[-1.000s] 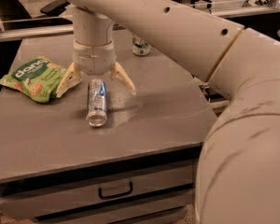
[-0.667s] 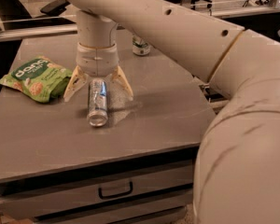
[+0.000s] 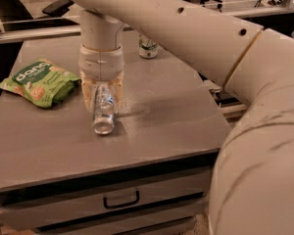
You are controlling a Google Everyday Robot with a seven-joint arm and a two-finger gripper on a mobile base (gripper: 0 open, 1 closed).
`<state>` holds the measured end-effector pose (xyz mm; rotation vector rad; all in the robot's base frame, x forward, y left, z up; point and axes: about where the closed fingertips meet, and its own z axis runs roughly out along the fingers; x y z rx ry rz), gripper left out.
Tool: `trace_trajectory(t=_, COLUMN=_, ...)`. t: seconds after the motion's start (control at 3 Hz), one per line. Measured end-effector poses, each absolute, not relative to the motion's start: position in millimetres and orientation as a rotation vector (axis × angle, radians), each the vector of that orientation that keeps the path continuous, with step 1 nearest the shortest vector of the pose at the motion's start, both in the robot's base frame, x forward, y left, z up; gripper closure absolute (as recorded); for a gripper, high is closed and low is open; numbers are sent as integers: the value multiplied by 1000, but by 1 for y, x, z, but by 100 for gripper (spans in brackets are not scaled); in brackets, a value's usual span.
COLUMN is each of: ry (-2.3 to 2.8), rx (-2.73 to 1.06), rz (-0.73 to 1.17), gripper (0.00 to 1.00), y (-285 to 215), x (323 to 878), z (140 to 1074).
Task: Pick redbull can
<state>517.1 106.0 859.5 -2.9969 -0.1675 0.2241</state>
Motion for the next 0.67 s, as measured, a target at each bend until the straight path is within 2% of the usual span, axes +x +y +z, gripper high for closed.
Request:
trace_trajectory(t=0.33, ry=-171, rx=-2992, rz=220, gripper=93, y=106, x=502, z=864)
trace_trajectory(t=0.67, ry=-122, rx=-2932, rz=178, gripper=100, y=102, x=494, z=889)
